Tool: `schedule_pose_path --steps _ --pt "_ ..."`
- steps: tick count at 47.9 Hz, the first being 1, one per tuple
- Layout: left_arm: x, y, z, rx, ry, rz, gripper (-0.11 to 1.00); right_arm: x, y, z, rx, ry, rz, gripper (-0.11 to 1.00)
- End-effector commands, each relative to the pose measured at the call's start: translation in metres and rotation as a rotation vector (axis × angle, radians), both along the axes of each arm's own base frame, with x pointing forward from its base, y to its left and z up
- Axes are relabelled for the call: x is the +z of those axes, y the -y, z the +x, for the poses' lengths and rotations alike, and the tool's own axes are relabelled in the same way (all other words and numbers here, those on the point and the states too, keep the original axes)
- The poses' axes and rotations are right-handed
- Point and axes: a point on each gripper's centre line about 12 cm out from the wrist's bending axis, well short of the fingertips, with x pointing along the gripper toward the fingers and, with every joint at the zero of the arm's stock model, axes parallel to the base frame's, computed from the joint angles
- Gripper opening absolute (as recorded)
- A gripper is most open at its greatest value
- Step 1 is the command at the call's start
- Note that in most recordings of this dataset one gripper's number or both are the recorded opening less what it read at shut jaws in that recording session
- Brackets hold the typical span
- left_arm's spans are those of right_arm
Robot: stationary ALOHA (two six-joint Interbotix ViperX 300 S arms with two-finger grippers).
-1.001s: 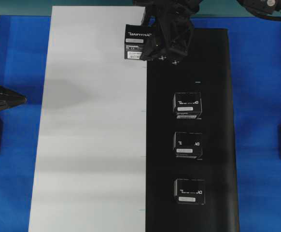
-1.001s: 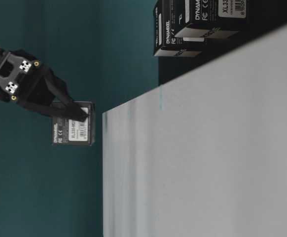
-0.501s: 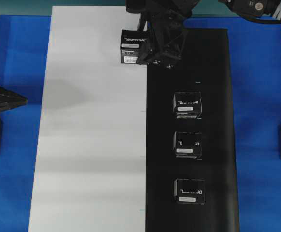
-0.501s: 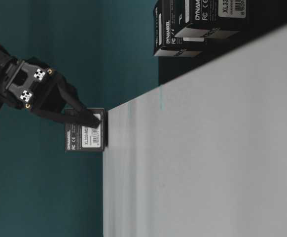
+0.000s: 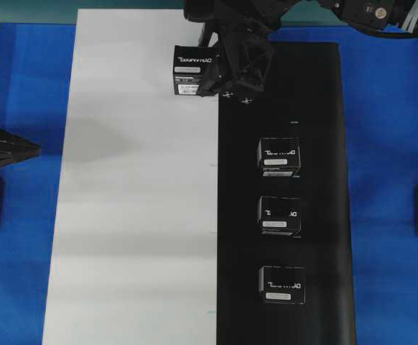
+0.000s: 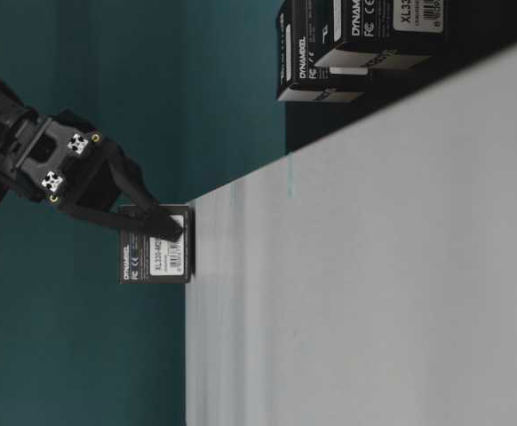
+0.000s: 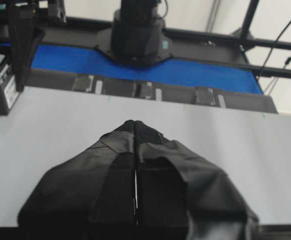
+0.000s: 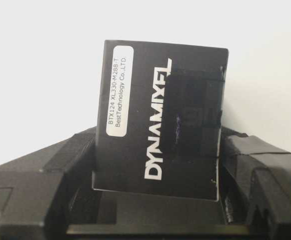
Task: Place the box from the black base onto the white base.
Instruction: 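Lower the box onto the white board's top edge and open the right gripper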
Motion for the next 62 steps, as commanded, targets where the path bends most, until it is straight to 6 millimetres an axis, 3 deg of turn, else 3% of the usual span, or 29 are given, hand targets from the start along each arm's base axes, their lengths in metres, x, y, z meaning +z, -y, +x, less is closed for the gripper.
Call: schedule_pose_path --steps 1,24,26,32,37,62 --pt "0.005 -0.001 0.001 0.003 0.009 0.0 -0.06 -0.013 -0.006 0.005 0.015 -0.026 0.016 0.59" --pt "0.003 0.0 0.001 0.002 -0.009 0.0 -0.06 -0.013 -0.007 0.003 0.014 -0.031 0.019 0.57" --pt "0.003 0.0 0.001 0.002 -0.008 0.0 -0.06 -0.013 -0.007 0.003 0.014 -0.028 0.019 0.62" --pt "0.002 0.0 0.0 0.002 -0.017 0.0 -0.06 -0.012 -0.008 0.005 0.014 -0.018 0.01 0.88" --pt "0.001 0.0 0.0 0.002 -0.028 -0.001 -0.06 -0.009 -0.01 0.008 0.013 0.007 -0.008 0.98" --pt "0.001 0.0 0.0 0.002 -0.029 -0.001 -0.06 0.0 -0.005 0.009 -0.016 0.045 -0.027 0.98"
